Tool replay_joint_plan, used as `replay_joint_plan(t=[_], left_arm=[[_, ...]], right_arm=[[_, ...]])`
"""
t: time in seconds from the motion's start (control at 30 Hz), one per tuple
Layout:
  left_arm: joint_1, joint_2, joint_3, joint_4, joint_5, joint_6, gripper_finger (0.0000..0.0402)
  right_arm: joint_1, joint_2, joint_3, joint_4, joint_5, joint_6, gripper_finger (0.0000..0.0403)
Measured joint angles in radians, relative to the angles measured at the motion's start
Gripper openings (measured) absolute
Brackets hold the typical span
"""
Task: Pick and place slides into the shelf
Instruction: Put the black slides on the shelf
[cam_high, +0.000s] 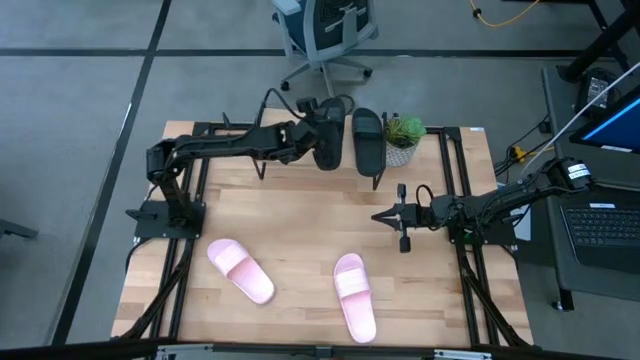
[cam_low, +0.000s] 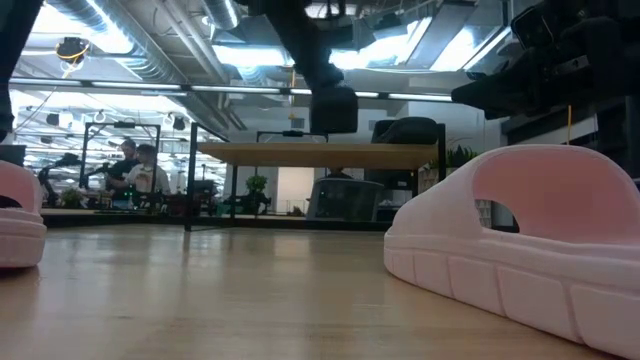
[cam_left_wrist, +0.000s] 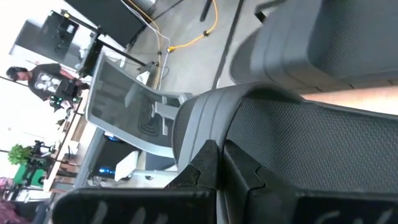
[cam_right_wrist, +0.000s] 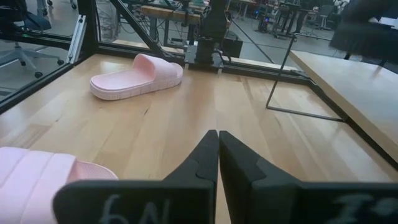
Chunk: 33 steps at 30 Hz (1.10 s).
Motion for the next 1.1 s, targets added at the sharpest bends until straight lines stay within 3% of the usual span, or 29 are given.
replay_joint_plan(t=[1.1], left_arm=[[0.006, 0.077, 0.0, 0.085, 0.042, -0.08, 0.0]], right_arm=[[0.0, 0.0, 0.0, 0.012, 0.0, -0.002, 0.0016]])
